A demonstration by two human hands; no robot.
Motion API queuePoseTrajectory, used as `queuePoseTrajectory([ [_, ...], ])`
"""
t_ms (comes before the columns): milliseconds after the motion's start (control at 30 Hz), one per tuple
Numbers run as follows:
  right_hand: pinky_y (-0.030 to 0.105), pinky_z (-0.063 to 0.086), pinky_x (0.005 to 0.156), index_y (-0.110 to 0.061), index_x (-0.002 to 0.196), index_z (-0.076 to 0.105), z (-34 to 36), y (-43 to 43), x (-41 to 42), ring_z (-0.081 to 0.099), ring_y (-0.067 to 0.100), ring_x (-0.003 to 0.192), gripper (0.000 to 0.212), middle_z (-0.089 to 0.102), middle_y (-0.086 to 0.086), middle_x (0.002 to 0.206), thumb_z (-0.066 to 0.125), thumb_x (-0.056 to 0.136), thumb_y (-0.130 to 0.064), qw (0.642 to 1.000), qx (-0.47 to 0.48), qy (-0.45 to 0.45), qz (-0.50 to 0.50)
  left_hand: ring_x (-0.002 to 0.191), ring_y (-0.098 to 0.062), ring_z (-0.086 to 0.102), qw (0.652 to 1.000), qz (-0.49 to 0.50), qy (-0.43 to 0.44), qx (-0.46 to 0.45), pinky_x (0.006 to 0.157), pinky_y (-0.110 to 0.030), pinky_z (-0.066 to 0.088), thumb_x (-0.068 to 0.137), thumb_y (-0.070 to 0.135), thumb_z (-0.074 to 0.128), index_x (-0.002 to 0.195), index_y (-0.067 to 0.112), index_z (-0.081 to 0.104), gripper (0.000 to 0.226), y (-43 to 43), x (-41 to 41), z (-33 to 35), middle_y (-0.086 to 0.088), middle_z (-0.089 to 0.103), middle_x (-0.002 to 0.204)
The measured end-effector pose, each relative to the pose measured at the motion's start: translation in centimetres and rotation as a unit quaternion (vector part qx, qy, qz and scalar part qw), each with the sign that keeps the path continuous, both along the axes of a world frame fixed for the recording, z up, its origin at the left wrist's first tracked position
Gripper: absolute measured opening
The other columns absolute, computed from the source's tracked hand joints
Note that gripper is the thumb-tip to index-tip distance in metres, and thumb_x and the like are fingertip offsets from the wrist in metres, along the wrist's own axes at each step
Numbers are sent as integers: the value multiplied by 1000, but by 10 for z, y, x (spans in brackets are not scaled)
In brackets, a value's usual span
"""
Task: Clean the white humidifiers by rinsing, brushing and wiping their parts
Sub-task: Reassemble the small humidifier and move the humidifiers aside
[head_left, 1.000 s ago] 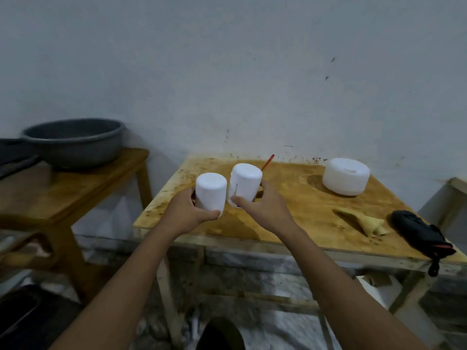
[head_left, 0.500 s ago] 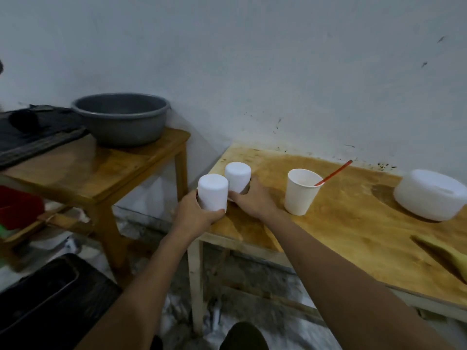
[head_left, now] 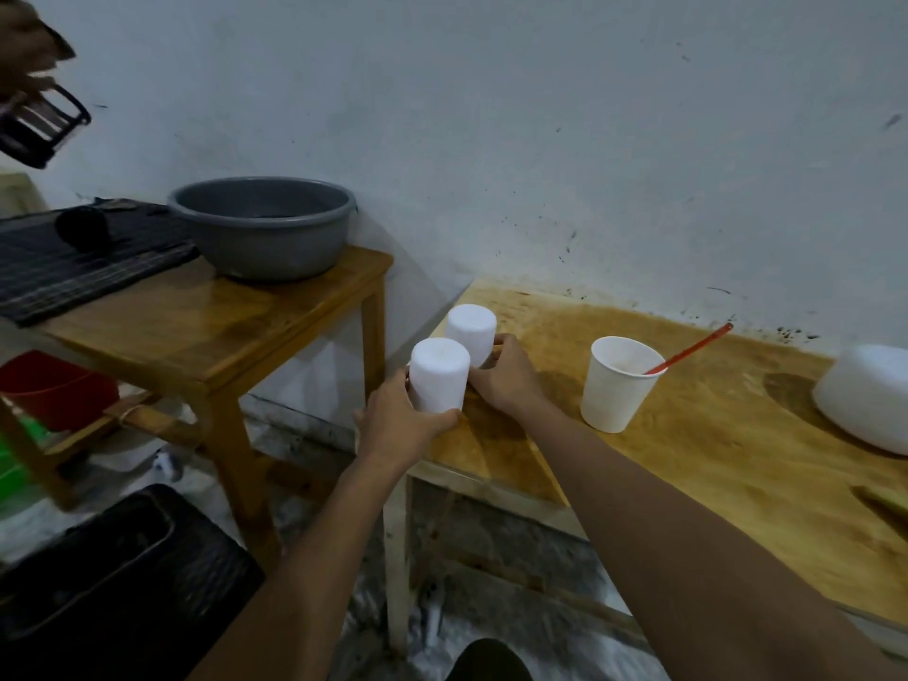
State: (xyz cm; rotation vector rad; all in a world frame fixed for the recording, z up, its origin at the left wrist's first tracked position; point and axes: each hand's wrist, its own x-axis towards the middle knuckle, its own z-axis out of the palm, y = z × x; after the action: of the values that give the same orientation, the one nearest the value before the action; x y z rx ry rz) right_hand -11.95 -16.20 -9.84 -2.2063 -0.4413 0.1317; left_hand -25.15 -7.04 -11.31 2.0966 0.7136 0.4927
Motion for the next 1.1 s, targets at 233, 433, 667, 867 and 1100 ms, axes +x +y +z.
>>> queuePoseTrajectory([
  [233, 45, 51, 97, -23, 141, 35, -5, 0, -2, 55, 23, 118, 82, 51, 4, 140, 76, 77, -52, 1000, 20, -3, -5, 119, -21, 54, 1000, 12, -15, -1, 104, -57, 43, 69, 50, 83, 132, 27, 46, 77, 0, 3, -6, 1, 56, 131],
  [433, 41, 51, 98, -22, 143, 36, -7, -3, -4, 55, 22, 121, 75, 51, 4, 141, 75, 82, -44, 1000, 24, -6, -6, 121, -22, 53, 1000, 23, -6, 3, 107, -56, 40, 70, 52, 82, 133, 25, 46, 78, 2, 5, -8, 1, 56, 132],
  [667, 39, 50, 96, -24, 141, 39, -8, -1, -5, 56, 22, 119, 70, 52, 2, 142, 72, 84, -45, 999, 24, -9, -19, 123, -22, 52, 999, 27, -6, 19, 109, -54, 37, 71, 51, 82, 136, 25, 45, 79, 2, 5, -8, 1, 55, 133],
  [867, 38, 50, 93, -25, 141, 40, -9, 1, -4, 57, 21, 117, 68, 54, 2, 139, 72, 84, -44, 999, 20, -7, -33, 123, -22, 51, 999, 31, -5, 21, 109, -54, 36, 70, 53, 81, 135, 25, 46, 79, 2, 5, -9, 0, 56, 133],
  [1100, 43, 50, 99, -25, 145, 38, -8, -2, -6, 55, 24, 123, 72, 51, 2, 144, 72, 85, -45, 999, 33, -8, -29, 122, -22, 52, 999, 29, -11, 22, 108, -55, 37, 69, 52, 82, 134, 26, 45, 79, 2, 7, -11, 1, 55, 133],
])
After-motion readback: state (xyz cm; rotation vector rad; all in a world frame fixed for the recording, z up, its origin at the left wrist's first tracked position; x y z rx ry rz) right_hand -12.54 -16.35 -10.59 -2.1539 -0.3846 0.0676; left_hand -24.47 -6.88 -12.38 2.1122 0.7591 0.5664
